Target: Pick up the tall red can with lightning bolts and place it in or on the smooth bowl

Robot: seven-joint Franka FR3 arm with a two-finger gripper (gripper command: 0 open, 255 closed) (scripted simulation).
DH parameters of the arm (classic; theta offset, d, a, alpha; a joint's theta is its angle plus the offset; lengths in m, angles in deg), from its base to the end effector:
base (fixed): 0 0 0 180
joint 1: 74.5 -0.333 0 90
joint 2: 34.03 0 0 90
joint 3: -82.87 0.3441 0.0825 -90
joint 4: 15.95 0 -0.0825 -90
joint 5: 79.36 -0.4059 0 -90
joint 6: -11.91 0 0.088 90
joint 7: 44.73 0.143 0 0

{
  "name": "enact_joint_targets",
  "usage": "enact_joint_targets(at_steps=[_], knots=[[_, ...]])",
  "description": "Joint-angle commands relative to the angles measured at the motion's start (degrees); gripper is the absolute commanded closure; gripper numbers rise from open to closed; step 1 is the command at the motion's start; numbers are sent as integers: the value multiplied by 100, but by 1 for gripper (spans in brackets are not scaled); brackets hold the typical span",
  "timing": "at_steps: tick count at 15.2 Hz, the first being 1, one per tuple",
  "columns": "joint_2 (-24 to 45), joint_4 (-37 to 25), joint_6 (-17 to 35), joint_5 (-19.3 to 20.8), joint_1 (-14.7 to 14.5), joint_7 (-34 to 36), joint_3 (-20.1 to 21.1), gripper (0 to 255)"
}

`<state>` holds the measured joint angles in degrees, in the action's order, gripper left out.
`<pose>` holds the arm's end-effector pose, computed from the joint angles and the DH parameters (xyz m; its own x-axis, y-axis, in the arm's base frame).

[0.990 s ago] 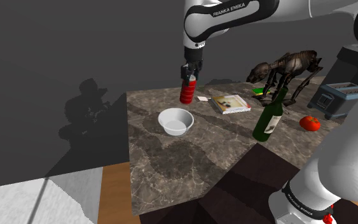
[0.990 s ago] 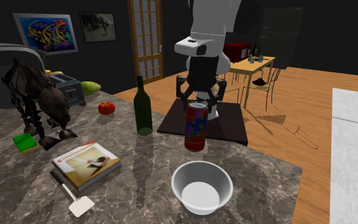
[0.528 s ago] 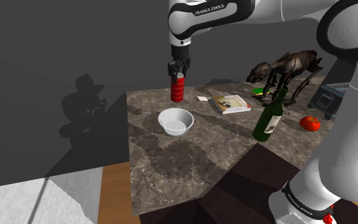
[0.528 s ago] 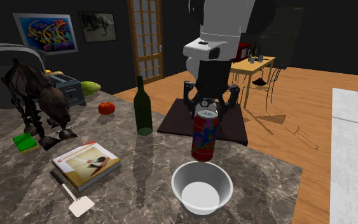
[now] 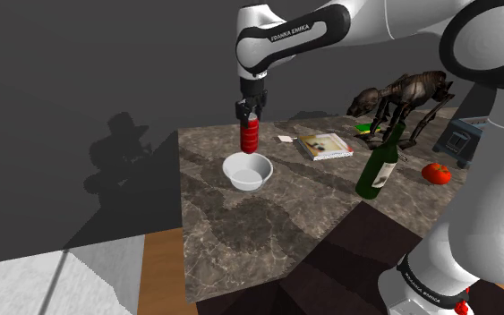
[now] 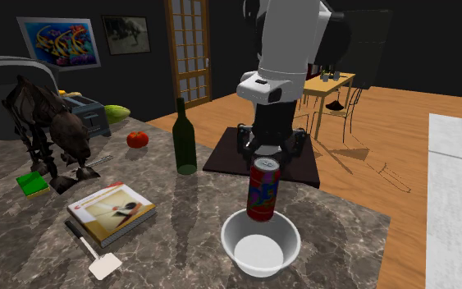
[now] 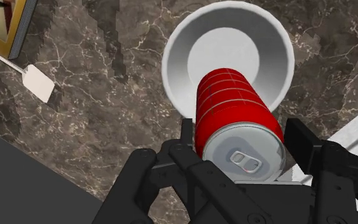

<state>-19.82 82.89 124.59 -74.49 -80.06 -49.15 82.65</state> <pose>0.6554 0.0531 0.4201 0.9794 0.2016 -0.0138 0.2020 -0.9763 0.0782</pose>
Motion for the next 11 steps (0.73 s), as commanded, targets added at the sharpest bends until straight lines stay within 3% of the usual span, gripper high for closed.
enact_joint_targets(at_steps=[1,11], knots=[[40,97,144,5,-1,14,0,255],[300,522,828,33,2,71,-7,255]])
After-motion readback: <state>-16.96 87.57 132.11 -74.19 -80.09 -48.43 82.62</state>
